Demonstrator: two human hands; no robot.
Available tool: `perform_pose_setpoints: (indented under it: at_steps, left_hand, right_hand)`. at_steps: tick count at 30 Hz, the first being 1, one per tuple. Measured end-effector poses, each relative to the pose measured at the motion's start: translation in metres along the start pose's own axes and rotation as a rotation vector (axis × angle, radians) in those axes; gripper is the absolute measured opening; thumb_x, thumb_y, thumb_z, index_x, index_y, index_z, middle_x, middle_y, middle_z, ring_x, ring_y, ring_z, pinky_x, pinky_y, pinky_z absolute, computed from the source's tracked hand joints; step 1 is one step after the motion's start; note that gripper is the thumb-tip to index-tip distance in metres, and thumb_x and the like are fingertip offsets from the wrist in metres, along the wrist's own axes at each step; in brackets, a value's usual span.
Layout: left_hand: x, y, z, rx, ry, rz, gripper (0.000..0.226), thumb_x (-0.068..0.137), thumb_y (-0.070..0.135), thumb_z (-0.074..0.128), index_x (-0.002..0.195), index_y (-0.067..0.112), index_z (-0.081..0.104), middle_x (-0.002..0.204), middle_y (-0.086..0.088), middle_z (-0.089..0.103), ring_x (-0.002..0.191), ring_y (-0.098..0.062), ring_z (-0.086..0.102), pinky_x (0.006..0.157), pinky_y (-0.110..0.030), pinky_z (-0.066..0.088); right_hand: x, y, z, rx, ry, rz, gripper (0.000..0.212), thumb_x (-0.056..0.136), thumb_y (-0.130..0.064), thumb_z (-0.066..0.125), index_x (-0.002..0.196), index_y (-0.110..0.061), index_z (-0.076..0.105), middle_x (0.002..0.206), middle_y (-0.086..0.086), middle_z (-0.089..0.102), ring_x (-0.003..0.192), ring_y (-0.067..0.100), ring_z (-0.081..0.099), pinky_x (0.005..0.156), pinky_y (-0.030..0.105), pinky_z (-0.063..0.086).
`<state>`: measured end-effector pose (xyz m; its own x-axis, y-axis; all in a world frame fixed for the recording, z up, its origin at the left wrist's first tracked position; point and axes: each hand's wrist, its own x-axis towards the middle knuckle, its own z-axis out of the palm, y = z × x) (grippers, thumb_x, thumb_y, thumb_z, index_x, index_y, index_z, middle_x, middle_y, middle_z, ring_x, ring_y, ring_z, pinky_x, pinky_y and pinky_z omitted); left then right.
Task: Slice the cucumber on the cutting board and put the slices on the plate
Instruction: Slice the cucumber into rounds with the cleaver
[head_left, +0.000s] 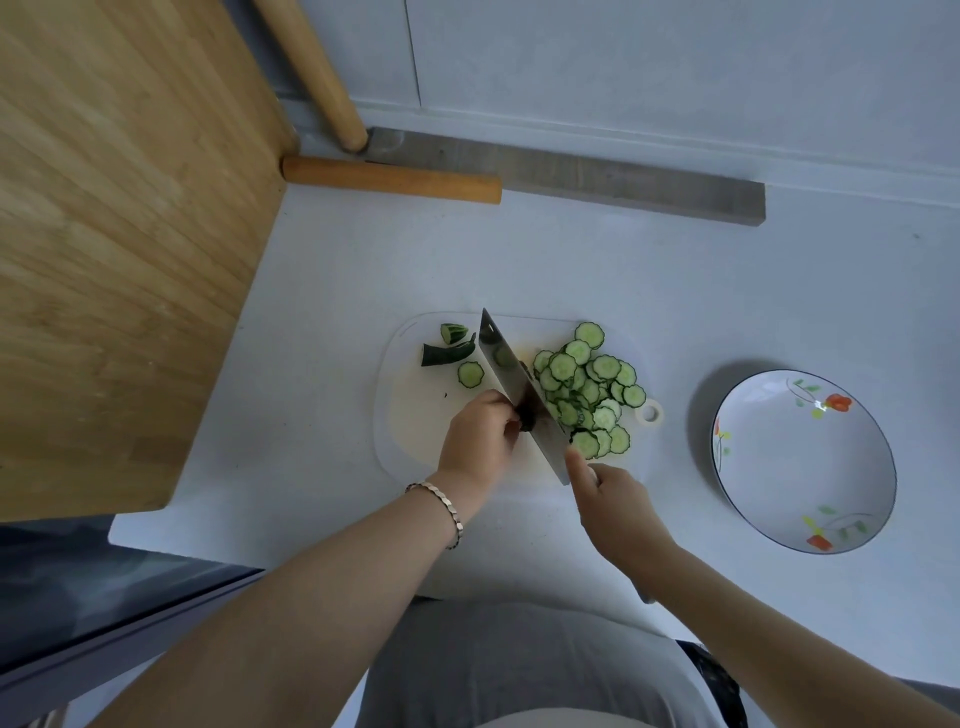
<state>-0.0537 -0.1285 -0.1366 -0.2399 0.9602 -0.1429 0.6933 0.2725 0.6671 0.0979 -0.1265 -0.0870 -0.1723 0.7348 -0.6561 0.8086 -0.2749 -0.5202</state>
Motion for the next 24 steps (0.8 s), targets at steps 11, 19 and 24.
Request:
perform_pose_setpoints:
  at_steps: [11,19,24]
  left_hand:
    - [-0.004,0.002,0.003,-0.358,0.096,-0.303,0.012,0.079,-0.005,0.062,0.087,0.001,0.068,0.085,-0.011,0.068,0.076,-0.018,0.062,0.066,-0.006,0.045]
    - [-0.005,0.005,0.004,-0.368,0.128,-0.328,0.011,0.077,-0.004,0.063,0.084,0.000,0.070,0.083,-0.016,0.071,0.077,-0.024,0.064,0.073,-0.027,0.053]
    - [-0.005,0.005,0.006,-0.375,0.138,-0.334,0.009,0.077,-0.003,0.064,0.083,0.000,0.070,0.082,-0.015,0.071,0.075,-0.021,0.063,0.072,-0.020,0.051]
  right_hand:
    - [0.008,0.008,0.005,0.140,-0.022,0.007,0.050,0.094,-0.053,0.034,0.064,-0.014,0.029,0.061,0.007,0.035,0.054,0.019,0.030,0.059,0.033,0.030]
    - [0.002,0.012,0.001,0.231,-0.011,0.039,0.049,0.093,-0.054,0.035,0.064,-0.013,0.035,0.056,0.006,0.037,0.054,0.021,0.034,0.058,0.032,0.032]
    - [-0.002,0.003,-0.007,0.236,-0.010,-0.001,0.049,0.093,-0.053,0.035,0.064,-0.013,0.036,0.055,0.005,0.038,0.053,0.021,0.034,0.058,0.031,0.032]
